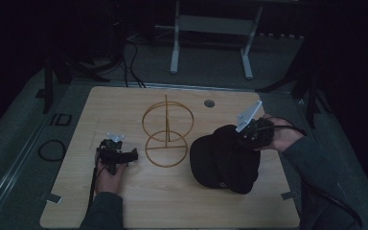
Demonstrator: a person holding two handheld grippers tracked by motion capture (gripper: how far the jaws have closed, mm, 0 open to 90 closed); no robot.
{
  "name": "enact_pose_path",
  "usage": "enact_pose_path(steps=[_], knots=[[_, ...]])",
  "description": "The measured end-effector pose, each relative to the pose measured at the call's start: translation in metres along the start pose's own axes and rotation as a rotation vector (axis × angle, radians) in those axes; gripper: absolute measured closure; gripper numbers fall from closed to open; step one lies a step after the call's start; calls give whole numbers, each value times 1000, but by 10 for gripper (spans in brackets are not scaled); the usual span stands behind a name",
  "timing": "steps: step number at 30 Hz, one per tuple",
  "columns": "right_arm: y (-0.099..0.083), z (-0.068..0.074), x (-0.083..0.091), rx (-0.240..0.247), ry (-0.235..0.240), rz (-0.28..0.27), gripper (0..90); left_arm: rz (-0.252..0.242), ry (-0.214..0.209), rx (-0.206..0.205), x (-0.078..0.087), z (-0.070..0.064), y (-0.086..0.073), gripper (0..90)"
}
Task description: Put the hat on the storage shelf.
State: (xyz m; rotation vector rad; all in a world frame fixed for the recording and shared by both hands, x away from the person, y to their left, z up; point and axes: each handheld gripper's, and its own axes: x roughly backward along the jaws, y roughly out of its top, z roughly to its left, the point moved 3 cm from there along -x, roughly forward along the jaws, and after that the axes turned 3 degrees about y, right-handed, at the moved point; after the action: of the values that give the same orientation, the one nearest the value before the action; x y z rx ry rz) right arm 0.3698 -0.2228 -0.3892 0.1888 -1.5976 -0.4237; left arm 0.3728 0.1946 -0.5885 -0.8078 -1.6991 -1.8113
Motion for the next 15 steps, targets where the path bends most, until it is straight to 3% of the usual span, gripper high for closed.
enact_pose_path(steps=[15], knots=[[-3,-4,19,-8,-26,-74,866,0,0,0,0,0,0,24]])
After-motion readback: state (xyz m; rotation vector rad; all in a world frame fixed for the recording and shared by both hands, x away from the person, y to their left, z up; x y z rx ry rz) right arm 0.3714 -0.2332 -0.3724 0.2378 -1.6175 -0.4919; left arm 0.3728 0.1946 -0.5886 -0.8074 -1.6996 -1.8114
